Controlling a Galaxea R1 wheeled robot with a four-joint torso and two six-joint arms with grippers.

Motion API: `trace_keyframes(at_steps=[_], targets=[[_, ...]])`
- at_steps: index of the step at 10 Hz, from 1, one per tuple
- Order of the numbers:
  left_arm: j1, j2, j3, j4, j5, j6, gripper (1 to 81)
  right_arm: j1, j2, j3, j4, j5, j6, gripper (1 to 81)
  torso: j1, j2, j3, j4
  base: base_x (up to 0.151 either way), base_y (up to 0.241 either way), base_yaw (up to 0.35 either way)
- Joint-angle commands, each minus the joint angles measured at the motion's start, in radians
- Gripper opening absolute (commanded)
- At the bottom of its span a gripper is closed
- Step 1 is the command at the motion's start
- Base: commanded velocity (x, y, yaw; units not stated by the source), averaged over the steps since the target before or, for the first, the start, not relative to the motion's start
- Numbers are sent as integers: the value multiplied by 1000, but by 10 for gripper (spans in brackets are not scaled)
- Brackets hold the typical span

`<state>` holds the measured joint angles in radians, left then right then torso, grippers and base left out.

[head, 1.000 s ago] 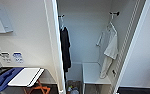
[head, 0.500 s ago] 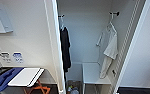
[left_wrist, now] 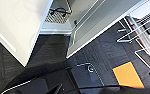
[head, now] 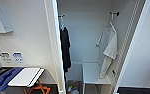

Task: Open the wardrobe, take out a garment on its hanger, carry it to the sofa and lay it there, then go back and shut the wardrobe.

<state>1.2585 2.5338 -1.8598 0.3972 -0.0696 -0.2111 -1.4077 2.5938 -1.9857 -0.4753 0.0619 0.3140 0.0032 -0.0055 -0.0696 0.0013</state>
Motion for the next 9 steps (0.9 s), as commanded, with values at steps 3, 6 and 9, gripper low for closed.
trace_keyframes(at_steps=[3, 6, 9], targets=[[-67, 142, -190, 2, -45, -64, 811, 20, 57, -86, 63, -16, 31, 811, 0, 0, 0, 0, 0, 0, 0], [-73, 218, -314, 2, -47, -83, 811, 20, 117, -198, 73, -22, 33, 811, 0, 0, 0, 0, 0, 0, 0], [-81, 247, -363, 2, -49, -120, 811, 8, 188, -319, 63, -28, 31, 811, 0, 0, 0, 0, 0, 0, 0]])
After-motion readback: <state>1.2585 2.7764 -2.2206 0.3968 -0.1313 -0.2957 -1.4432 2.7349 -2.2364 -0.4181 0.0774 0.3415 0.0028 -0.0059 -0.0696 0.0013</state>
